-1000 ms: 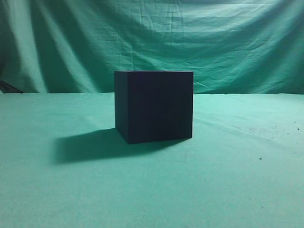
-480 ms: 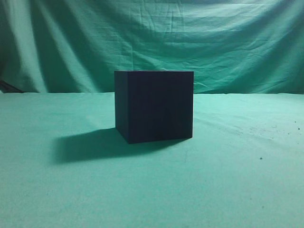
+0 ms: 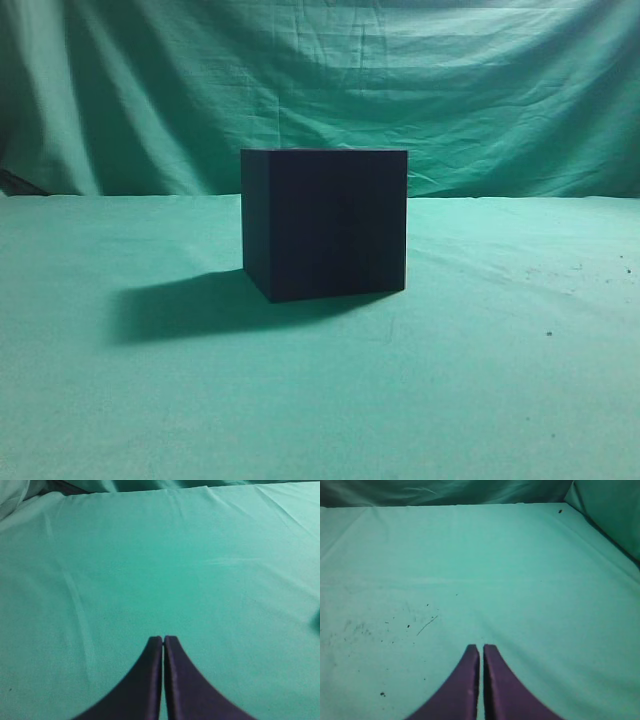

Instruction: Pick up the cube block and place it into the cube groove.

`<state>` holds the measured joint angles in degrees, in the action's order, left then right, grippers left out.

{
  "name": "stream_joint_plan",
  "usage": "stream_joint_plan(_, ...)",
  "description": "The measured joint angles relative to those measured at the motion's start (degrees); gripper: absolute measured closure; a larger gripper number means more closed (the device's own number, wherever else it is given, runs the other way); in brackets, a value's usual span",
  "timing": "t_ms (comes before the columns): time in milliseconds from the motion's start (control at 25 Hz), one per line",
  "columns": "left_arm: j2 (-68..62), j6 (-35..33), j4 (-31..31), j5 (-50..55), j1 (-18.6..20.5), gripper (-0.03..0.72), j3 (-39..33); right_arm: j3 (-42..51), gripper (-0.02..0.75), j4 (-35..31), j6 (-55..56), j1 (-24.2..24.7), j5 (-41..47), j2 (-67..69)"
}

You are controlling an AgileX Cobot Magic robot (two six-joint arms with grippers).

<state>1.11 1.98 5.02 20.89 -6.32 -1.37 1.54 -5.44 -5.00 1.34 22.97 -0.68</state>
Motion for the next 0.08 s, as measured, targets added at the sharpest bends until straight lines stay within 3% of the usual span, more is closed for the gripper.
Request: stream_joint_plan(80, 0.0, 0.0, 0.0, 0.0, 0.0, 0.688, 0.0, 0.0, 0.738, 0.0, 0.0, 0.0, 0.0, 0.0)
